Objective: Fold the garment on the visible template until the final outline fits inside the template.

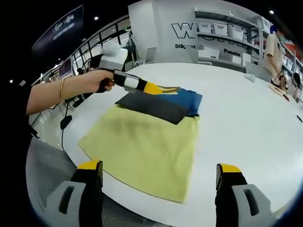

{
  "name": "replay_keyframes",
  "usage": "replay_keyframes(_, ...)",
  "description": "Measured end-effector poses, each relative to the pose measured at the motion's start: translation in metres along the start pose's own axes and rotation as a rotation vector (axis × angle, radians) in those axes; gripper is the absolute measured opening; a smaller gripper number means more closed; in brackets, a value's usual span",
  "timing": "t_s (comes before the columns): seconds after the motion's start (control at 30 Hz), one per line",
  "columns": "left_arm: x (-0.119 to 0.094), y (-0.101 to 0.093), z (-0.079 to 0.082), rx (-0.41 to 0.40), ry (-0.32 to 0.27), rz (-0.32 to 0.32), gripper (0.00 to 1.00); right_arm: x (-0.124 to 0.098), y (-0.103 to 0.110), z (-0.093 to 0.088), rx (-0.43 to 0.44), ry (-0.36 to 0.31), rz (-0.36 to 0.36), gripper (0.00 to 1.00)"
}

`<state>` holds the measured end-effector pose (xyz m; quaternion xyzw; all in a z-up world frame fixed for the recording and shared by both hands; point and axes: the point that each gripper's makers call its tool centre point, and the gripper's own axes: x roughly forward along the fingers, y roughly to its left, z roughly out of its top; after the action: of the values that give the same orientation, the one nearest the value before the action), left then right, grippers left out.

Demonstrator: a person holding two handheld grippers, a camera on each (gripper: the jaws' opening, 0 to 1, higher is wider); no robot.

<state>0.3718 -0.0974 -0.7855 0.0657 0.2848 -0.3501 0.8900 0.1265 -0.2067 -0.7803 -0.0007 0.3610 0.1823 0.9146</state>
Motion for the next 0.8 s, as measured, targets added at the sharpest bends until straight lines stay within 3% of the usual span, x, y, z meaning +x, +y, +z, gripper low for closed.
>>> replay_keyframes(0.1, -0.004, 0.004, -0.003, -0.017, 0.001, -0.002, 0.99, 0.001, 0.001, 0.001, -0.001, -0.002, 0.003, 0.99)
replay_keyframes(0.57, -0.049, 0.083, -0.036, 0.030, 0.052, 0.133, 0.99, 0.009, 0.009, 0.000, -0.022, 0.017, 0.032, 0.99)
replay_keyframes(0.8, -0.064, 0.107, -0.055, 0.029, 0.083, 0.169, 0.99, 0.010, 0.010, -0.001, -0.028, 0.022, 0.037, 0.99)
